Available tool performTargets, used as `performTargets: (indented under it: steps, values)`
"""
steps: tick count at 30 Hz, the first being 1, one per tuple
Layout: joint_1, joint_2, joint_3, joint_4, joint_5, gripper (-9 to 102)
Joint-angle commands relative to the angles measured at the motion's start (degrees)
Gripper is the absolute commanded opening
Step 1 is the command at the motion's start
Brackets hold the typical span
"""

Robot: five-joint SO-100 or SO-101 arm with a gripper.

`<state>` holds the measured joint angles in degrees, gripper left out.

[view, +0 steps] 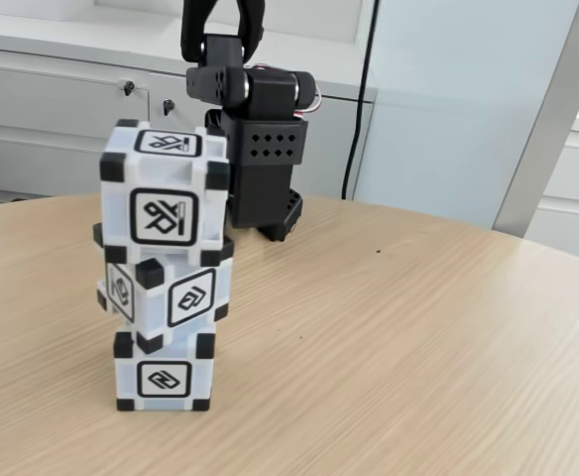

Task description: Stack cubes from left to right.

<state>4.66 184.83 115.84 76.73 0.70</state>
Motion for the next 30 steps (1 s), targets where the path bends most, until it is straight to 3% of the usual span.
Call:
performTargets:
  steps: [1, 7, 12, 14, 17, 22, 30]
  values:
    - [0.1, 3.5, 9.8, -8.7, -1.5, 0]
    - [0.2, 3.5, 27.0, -21.8, -3.6, 0]
    - [0.6, 3.5, 39.0, -23.9, -4.0, 2]
    - [1.1, 3.5, 42.5, -23.3, -3.6, 7]
    - [1.1, 3.4, 45.9, -22.9, -2.1, 1]
    - [1.3, 3.3, 48.1, -22.1, 1.7, 0]
    - [1.3, 3.3, 47.2, -8.2, 0.6, 0]
